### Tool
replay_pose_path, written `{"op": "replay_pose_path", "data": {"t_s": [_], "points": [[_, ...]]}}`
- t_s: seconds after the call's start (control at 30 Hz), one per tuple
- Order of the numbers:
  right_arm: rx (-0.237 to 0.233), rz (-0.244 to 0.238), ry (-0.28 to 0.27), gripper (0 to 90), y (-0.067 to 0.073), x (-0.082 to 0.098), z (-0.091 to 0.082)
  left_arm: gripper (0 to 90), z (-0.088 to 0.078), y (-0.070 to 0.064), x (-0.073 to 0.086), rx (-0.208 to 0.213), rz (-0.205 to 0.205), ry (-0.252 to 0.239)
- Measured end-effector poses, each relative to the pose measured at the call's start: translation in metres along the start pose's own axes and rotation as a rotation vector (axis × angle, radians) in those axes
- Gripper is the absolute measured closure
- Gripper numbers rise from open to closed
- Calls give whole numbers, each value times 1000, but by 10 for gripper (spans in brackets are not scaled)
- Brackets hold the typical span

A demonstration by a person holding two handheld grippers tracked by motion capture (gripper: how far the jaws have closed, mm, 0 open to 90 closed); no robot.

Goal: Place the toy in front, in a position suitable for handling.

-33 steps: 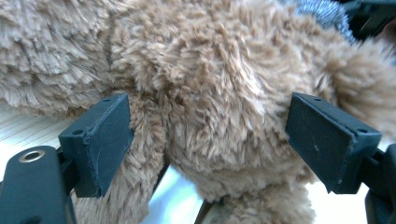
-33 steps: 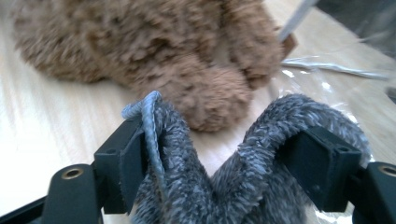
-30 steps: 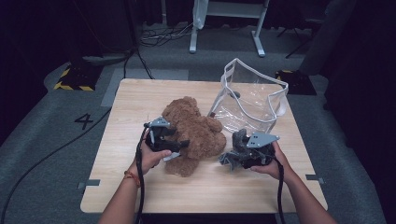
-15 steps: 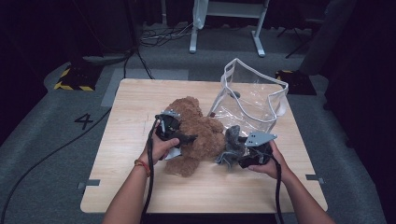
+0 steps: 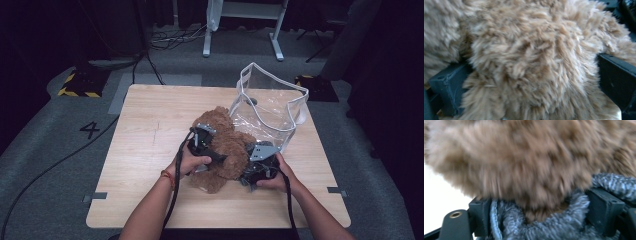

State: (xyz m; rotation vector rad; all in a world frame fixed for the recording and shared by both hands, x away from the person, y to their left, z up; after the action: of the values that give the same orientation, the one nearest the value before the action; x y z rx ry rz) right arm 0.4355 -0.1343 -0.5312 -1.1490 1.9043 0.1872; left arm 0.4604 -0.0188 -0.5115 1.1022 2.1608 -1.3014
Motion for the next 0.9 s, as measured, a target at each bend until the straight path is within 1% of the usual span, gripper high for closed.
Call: {"op": "replay_pose_path", "data": {"t_s": [0.03,0.07,0.1,0.13,0.17,0.2,0.23,0.27,0.3,0.33,0.37,0.4,0.47,0.5,0.53,0.57,0.6,0.63,0.67,0.7,0.73,0.77,0.8,0.83,0.87,0.9], "points": [[-1,-7,-2,209,1,1,1,0,2,-2,-1,5,2,1],[-4,-7,-2,206,3,1,2,0,4,-4,-3,1,14,9],[-4,-12,-5,202,4,2,4,0,7,-5,-4,-10,16,12],[-3,-24,-1,198,7,3,5,0,11,-7,-6,-29,28,23],[9,-51,1,188,11,4,7,0,13,-9,-8,-45,35,37],[11,-69,1,184,14,4,9,0,15,-10,-10,-56,45,43],[18,-82,5,184,16,4,9,0,16,-11,-10,-76,56,52],[23,-80,6,185,17,4,9,2,17,-11,-11,-91,61,57],[21,-77,3,186,17,5,9,22,17,-11,-11,-97,66,56],[18,-74,-5,188,16,5,8,64,16,-11,-10,-100,68,52],[11,-57,-11,189,16,6,7,105,15,-10,-10,-102,71,47],[8,-51,-13,190,16,6,6,135,14,-10,-10,-102,76,46],[3,-51,-23,191,15,6,6,225,11,-10,-9,-109,87,50],[-2,-38,-27,191,15,6,5,270,10,-10,-9,-111,96,46],[-7,-38,-33,192,14,7,4,313,8,-9,-9,-119,102,33],[-5,-34,-41,198,13,6,4,360,7,-9,-8,-116,109,17],[-9,-20,-45,199,12,6,3,407,5,-9,-8,-120,112,-3],[-14,-3,-50,201,11,6,1,457,3,-8,-8,-127,122,-18],[-16,5,-54,211,10,7,0,494,-1,-8,-8,-141,130,-42],[-9,6,-61,231,8,7,-2,538,-4,-8,-7,-147,136,-56],[-4,13,-66,241,6,7,-4,563,-8,-8,-6,-153,144,-74],[0,24,-77,250,4,6,-7,572,-11,-8,-4,-147,138,-95],[-2,28,-87,256,3,5,-11,583,-13,-8,-3,-151,141,-115],[2,24,-90,273,2,5,-13,601,-17,-8,-2,-167,152,-137],[24,12,-87,287,0,5,-17,612,-19,-9,-1,-164,158,-154],[30,2,-88,284,-2,5,-20,618,-22,-11,-1,-171,166,-175]]}}
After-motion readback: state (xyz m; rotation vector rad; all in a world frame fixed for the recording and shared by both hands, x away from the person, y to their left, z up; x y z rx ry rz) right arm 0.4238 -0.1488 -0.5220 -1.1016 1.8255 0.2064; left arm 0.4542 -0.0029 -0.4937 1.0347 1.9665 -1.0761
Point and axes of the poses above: each handheld gripper's, and its own axes: z roughly forward along the jaws, x roughly out of its underside, y roughly to its left, the point moved 9 cm from there along z, roughly forward along the jaws, and after that the axes turned 14 degrees about x, right-handed, at the moved point
